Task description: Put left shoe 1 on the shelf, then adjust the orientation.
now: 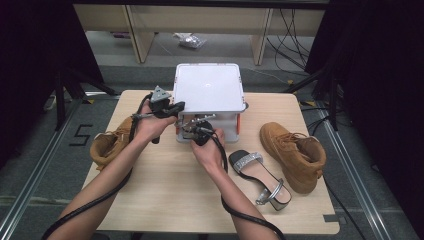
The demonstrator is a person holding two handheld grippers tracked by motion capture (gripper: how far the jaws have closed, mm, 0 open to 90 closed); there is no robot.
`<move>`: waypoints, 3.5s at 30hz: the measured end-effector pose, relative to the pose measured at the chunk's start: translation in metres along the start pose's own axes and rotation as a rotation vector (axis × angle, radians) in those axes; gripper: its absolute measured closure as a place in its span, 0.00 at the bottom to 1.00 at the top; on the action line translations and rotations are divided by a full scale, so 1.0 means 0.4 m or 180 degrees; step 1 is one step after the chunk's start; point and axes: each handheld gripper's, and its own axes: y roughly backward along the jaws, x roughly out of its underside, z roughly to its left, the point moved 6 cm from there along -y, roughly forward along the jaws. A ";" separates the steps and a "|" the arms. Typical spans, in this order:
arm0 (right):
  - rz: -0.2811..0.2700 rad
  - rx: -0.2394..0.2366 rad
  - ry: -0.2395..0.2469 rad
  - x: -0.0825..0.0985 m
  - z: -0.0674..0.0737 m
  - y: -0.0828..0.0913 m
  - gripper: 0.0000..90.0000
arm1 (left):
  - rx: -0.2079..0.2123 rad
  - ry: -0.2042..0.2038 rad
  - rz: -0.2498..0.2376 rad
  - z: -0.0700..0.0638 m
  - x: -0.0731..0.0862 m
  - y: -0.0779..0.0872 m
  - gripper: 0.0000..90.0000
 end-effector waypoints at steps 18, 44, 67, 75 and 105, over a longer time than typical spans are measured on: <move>0.0523 0.0085 -0.0034 0.155 -0.152 0.206 0.59 | -0.0010 0.0004 0.0028 -0.001 -0.002 0.000 0.99; 0.0845 0.0161 -0.0099 0.266 -0.286 0.313 0.51 | -0.0006 -0.0007 0.0037 0.000 -0.002 0.000 1.00; 0.1431 0.0211 0.0039 0.335 -0.341 0.328 0.42 | 0.0010 0.0004 0.0028 0.001 -0.002 0.000 1.00; 0.1565 0.0143 0.0080 0.354 -0.347 0.300 0.37 | 0.0013 -0.0003 0.0028 0.002 -0.002 0.001 0.99; 0.1944 0.0059 0.0332 0.366 -0.355 0.258 0.45 | 0.0011 -0.0012 0.0044 0.001 -0.003 0.000 1.00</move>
